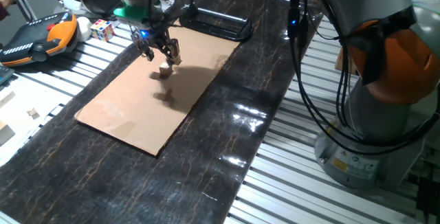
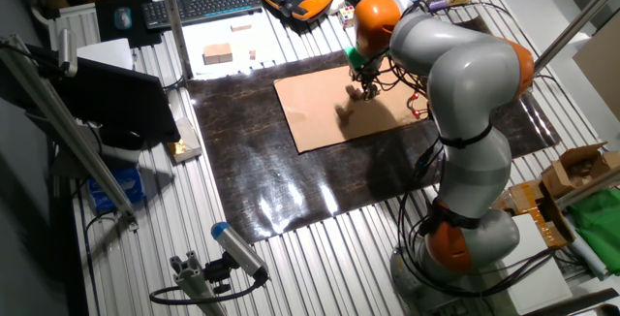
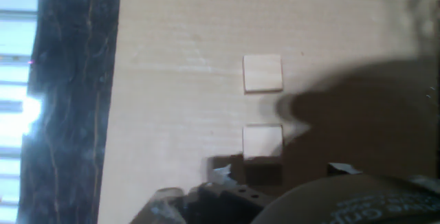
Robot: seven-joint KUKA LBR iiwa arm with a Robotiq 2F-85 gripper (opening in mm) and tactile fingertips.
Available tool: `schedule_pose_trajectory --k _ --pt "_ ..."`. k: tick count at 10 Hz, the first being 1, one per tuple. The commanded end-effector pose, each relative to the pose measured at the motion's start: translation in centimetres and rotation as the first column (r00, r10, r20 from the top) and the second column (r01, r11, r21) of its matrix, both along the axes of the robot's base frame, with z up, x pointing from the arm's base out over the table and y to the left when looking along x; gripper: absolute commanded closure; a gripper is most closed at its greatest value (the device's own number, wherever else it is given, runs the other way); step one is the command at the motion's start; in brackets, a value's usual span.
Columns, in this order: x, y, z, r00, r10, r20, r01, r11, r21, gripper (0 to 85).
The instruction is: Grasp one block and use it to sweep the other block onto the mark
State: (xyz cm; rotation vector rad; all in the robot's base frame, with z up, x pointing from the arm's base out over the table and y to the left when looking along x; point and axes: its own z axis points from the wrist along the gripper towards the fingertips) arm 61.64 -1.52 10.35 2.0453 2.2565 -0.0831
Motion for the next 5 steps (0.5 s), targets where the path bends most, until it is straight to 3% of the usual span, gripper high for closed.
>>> schedule_pose_trajectory --k 1,3,5 --pt "-0.07 0.2 0.9 1.000 0.014 -0.004 -0.014 1.000 0.003 35.3" --pt "-0.31 1.0 2.7 0.998 0.057 -0.009 -0.057 0.998 0.014 57.0" --pt "-0.77 1.8 3.5 0.996 0.093 -0.003 -0.092 0.995 0.047 84.3"
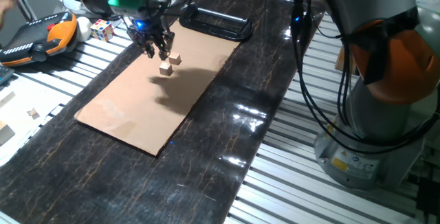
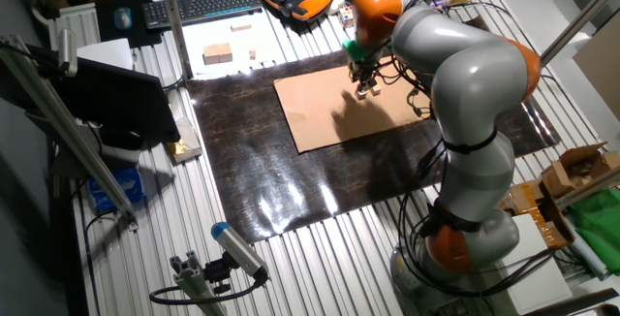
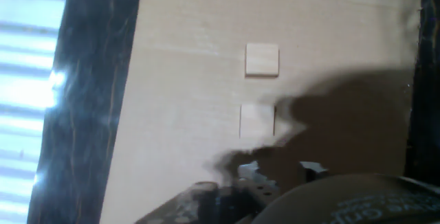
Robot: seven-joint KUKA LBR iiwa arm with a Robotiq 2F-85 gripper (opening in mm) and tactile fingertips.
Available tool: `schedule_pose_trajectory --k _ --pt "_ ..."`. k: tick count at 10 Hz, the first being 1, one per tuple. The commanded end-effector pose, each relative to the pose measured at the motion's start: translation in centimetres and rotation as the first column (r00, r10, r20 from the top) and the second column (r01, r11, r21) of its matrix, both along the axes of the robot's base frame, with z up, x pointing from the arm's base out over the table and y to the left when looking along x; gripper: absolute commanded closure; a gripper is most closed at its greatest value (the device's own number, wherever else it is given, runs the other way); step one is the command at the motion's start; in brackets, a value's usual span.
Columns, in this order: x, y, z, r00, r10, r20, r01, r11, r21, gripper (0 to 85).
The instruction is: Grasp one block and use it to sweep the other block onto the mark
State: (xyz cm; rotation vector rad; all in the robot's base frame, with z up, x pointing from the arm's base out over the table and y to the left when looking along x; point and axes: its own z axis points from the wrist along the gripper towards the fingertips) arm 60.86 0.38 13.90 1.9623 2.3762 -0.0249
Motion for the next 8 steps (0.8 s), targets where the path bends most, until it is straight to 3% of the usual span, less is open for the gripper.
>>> schedule_pose_trajectory --k 1,5,8 --pt "-0.07 0.3 0.2 1.000 0.011 0.000 -0.011 1.000 0.006 84.3" --pt "-0.73 1.7 1.3 0.996 0.088 -0.012 -0.088 0.996 0.021 84.3" --pt "-1.11 1.6 1.7 0.989 0.148 -0.017 -0.147 0.989 0.029 84.3"
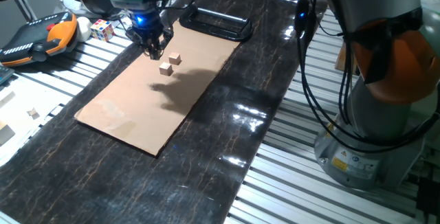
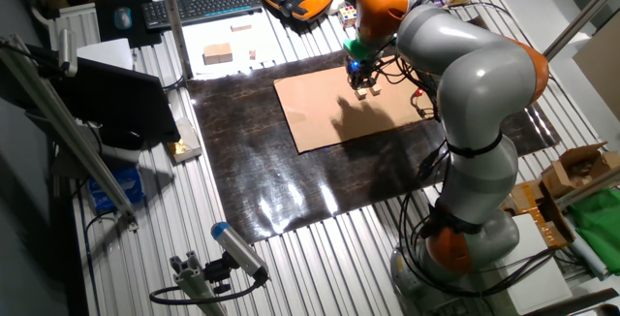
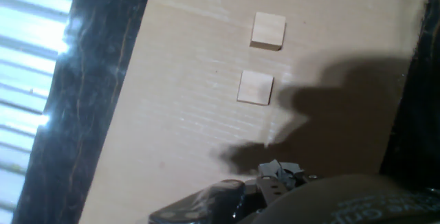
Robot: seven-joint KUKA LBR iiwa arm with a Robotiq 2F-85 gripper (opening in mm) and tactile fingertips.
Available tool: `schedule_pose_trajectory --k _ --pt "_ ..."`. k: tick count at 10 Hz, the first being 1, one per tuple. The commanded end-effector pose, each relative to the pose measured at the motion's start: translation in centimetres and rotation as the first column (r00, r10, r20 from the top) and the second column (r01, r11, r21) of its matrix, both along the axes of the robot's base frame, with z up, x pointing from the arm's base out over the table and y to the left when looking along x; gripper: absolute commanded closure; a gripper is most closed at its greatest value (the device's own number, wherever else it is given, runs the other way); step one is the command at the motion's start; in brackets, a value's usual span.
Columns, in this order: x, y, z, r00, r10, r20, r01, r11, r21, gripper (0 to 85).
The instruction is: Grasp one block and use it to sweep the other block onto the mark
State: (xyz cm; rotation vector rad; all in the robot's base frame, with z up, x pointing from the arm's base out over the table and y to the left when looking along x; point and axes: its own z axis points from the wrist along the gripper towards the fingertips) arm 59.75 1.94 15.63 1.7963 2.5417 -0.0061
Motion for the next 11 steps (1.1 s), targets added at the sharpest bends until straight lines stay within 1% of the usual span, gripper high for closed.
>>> schedule_pose_trajectory --k 1,2,3,5,7,8,9,11 --pt "-0.04 -0.10 0.07 1.000 0.012 -0.004 -0.012 1.000 0.002 84.3" --pt "-0.09 -0.25 0.16 1.000 0.022 -0.011 -0.022 1.000 0.009 84.3" --pt "-0.17 -0.33 0.25 0.999 0.039 -0.017 -0.039 0.999 0.009 84.3" --pt "-0.23 -0.45 0.35 0.998 0.051 -0.020 -0.051 0.999 0.009 84.3" --pt "-0.25 -0.50 0.47 0.997 0.068 -0.023 -0.068 0.998 -0.001 84.3" --pt "-0.31 -0.60 0.59 0.997 0.072 -0.027 -0.072 0.997 0.000 84.3" --pt "-0.40 -0.58 0.63 0.997 0.074 -0.034 -0.074 0.997 0.013 84.3" --pt "-0.51 -0.16 0.66 0.997 0.073 -0.035 -0.072 0.997 0.015 84.3"
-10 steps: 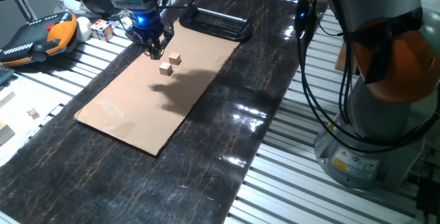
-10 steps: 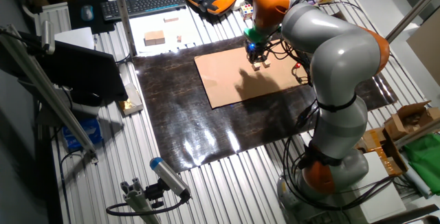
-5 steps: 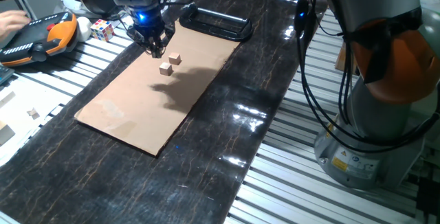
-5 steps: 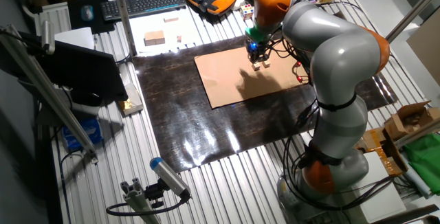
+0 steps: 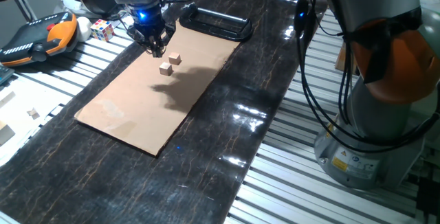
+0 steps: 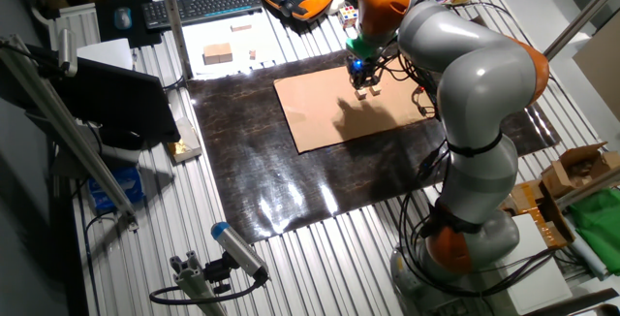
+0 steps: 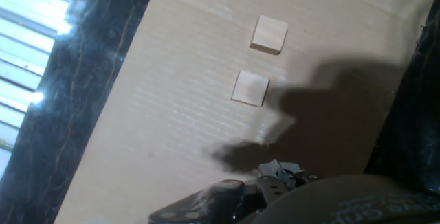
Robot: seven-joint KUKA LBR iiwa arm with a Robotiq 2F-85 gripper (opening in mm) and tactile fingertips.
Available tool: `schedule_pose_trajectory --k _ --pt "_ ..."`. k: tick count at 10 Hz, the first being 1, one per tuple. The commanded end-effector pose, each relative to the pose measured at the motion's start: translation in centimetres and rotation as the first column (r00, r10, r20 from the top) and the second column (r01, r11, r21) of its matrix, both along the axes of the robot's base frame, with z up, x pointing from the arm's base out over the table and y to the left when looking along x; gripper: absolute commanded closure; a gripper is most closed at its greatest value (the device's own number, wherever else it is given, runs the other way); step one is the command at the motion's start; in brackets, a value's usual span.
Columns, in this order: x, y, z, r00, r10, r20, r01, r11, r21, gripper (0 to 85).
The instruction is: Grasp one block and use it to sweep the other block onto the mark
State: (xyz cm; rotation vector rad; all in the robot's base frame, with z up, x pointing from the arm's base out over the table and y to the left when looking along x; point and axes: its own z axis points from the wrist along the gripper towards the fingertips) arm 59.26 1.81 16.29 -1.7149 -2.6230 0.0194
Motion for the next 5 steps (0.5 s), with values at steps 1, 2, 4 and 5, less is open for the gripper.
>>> schedule_pose_trajectory --k 1,2,4,5 --pt "-0.01 0.12 -0.06 1.000 -0.001 -0.003 0.001 1.000 0.002 84.3" --pt "-0.04 0.19 -0.08 1.000 -0.003 -0.006 0.003 1.000 0.008 84.3" --pt "0.08 0.15 -0.14 1.000 -0.003 -0.003 0.003 1.000 0.000 84.3" --pt "0.10 0.10 -0.16 1.000 -0.003 -0.002 0.003 1.000 0.000 84.3"
